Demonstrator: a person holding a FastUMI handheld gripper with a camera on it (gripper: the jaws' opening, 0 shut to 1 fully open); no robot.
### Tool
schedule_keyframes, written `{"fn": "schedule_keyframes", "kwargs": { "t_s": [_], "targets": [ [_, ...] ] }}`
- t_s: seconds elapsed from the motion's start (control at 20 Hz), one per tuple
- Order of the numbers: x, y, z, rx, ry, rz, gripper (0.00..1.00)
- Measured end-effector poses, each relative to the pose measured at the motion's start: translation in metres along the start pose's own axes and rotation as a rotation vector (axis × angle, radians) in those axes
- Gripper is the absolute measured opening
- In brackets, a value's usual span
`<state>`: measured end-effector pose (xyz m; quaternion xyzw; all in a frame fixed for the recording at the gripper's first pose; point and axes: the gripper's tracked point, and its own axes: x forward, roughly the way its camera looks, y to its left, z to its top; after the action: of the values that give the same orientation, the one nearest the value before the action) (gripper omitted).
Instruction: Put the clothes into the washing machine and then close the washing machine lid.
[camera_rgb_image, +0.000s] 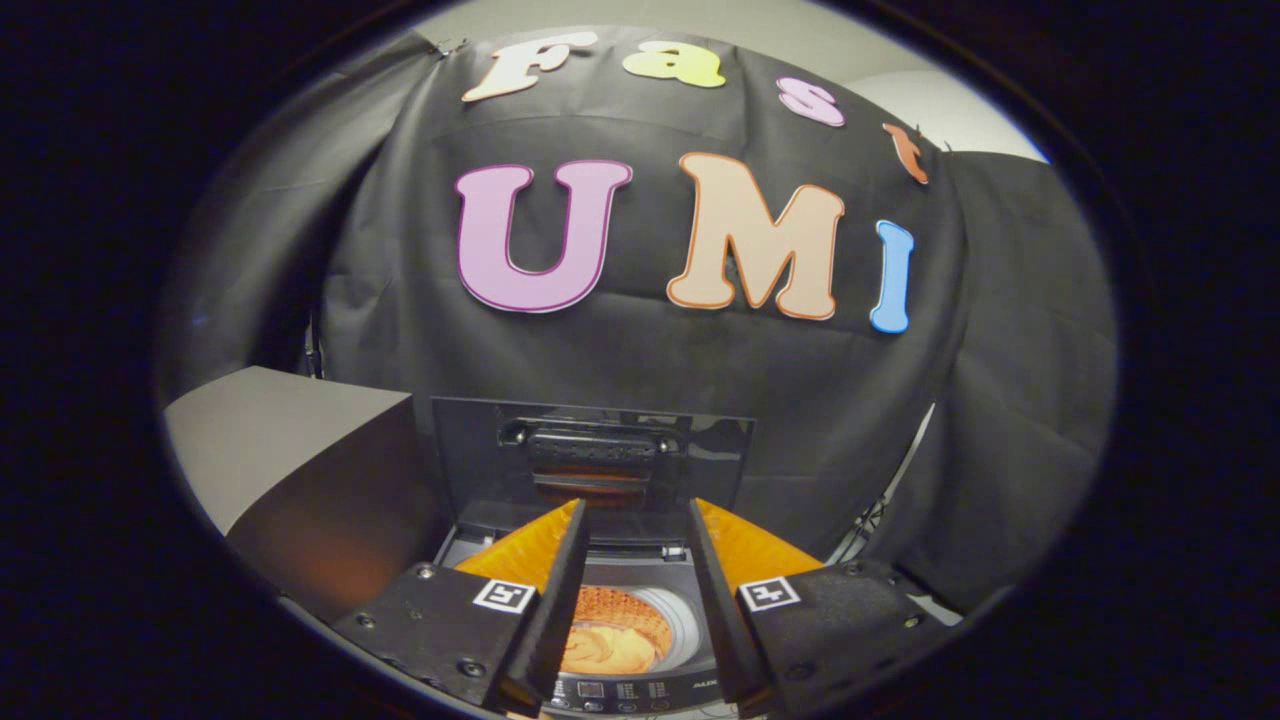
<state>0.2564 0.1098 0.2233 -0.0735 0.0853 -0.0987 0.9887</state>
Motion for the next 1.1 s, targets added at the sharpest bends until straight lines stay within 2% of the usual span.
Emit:
{"fn": "schedule_keyframes", "kwargs": {
  "t_s": [0.6, 1.1],
  "targets": [
    [-0.035, -0.036, 0.001, 0.069, -0.135, 0.025, 0.6],
    [-0.058, -0.065, -0.022, 0.129, -0.189, 0.027, 0.69]
  ]
}}
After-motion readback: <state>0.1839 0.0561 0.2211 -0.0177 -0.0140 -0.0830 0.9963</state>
